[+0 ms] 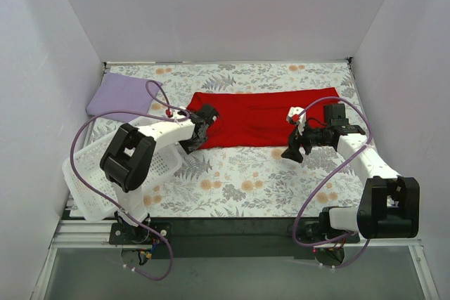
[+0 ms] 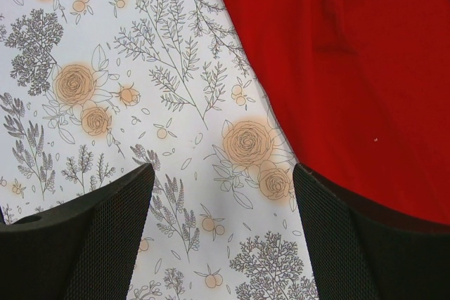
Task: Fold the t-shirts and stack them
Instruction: Fold the tshirt
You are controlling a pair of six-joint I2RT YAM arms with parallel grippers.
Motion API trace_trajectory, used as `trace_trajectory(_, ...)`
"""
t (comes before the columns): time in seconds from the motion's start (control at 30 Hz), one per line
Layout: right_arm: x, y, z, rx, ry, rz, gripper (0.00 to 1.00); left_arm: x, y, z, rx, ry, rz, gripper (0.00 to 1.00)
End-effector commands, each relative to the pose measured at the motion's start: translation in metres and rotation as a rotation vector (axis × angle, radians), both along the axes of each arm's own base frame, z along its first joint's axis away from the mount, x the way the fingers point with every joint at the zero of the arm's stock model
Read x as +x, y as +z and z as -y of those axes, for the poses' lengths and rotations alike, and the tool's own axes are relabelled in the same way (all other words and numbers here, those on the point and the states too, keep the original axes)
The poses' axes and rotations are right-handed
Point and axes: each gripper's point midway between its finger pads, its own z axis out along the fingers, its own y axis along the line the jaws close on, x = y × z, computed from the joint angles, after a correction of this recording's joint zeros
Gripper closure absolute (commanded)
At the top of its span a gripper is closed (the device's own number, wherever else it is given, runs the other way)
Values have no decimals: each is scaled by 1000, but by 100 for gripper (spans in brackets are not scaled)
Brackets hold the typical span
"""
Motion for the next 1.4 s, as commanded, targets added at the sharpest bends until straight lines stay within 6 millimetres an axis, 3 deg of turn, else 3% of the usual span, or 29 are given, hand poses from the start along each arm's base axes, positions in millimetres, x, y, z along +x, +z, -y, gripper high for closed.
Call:
trace_trajectory(0.0,-1,1,-2,17,15,-1,14,4,-1,-17,59,13,0,57)
trace_trajectory(0.03,-1,1,-2,17,13,-2,14,7,0,-19,69,-2,4,67)
trace_trajectory(0.17,-2,1,-1,16,13,-6,14,15,3,-20,89,-50,17,90)
trace_trajectory(0.27,-2,0,-1,15,13,-9,14,18,3,-23,101,-77,15,97)
trace_trajectory(0.6,3,-11,8,-61,27,12,14,41,6,-45,110,-140,8,100)
trace_trajectory(0.7,14,-22,27,-202,44,88,14,56,11,-40,78,-188,24,99)
trace_trajectory(0.83,26,-39,55,-392,83,177,14,77,23,-35,53,-291,53,94)
trace_trajectory(0.9,35,-43,63,-447,79,205,15,83,28,-20,-24,-372,64,83)
trace_trajectory(0.97,41,-44,70,-488,72,222,15,93,43,-11,-69,-432,107,65)
trace_trajectory(1.07,45,-46,72,-505,73,228,16,101,74,8,-146,-518,199,52)
trace_trajectory(1.17,48,-53,74,-516,69,206,17,104,110,23,-215,-578,295,45)
trace_trajectory(1.27,51,-64,78,-534,60,184,20,103,141,26,-231,-597,365,44)
trace_trajectory(1.37,55,-69,81,-552,44,176,23,96,154,21,-218,-602,394,44)
